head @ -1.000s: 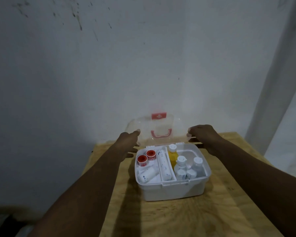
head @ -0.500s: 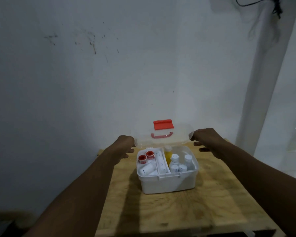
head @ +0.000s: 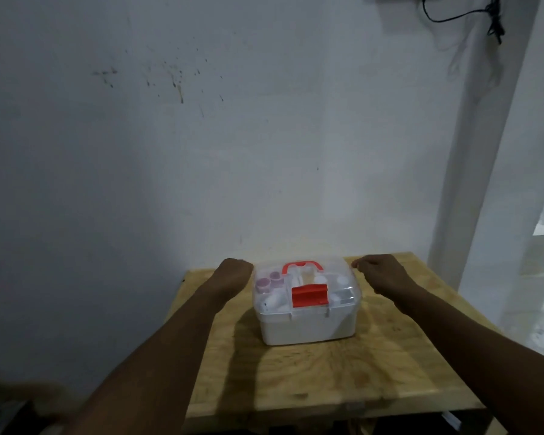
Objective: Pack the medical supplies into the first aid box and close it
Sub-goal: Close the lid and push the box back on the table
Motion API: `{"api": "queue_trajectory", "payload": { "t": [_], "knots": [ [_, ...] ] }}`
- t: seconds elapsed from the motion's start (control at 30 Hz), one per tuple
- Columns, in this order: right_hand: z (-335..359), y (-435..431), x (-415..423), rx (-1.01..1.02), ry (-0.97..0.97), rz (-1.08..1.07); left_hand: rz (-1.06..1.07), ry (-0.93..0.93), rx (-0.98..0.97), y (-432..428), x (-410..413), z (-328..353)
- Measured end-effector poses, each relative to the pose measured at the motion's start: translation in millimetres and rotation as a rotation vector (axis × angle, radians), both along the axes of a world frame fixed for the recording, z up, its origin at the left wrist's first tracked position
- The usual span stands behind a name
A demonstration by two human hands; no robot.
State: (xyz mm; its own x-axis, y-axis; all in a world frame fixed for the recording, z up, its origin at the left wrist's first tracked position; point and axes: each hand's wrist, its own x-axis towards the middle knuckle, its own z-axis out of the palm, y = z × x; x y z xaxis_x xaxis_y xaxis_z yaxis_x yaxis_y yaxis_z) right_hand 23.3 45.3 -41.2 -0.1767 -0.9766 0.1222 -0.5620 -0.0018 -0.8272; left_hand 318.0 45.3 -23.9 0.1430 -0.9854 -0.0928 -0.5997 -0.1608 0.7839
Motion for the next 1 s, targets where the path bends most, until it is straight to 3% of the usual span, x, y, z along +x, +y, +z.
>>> {"api": "queue_trajectory", "payload": {
  "t": [0.1,0.23,0.4,0.7,1.0],
  "knots": [
    [-0.2,1.4,9.6,-0.267,0.284,0.024,0.006,-0.191,-0.238,2.8,-12.0,-6.2],
    [-7.6,3.8,30.0,-0.423,0.437,0.166,-0.085,-0.375,-0.424,5.3,-29.9,-22.2],
    [-27.2,7.7,44.7,-0.401,0.492,0.239,-0.236,-0.444,-0.394,9.2,-43.6,-40.2],
    [-31.0,12.6,39.9,-0.36,0.551,0.303,-0.212,-0.472,-0.424,9.2,-44.5,-48.3],
    [-33.6,9.3,30.0,-0.331,0.767,0.41,-0.215,-0.47,-0.382,11.1,-45.7,-46.3]
  ]
}}
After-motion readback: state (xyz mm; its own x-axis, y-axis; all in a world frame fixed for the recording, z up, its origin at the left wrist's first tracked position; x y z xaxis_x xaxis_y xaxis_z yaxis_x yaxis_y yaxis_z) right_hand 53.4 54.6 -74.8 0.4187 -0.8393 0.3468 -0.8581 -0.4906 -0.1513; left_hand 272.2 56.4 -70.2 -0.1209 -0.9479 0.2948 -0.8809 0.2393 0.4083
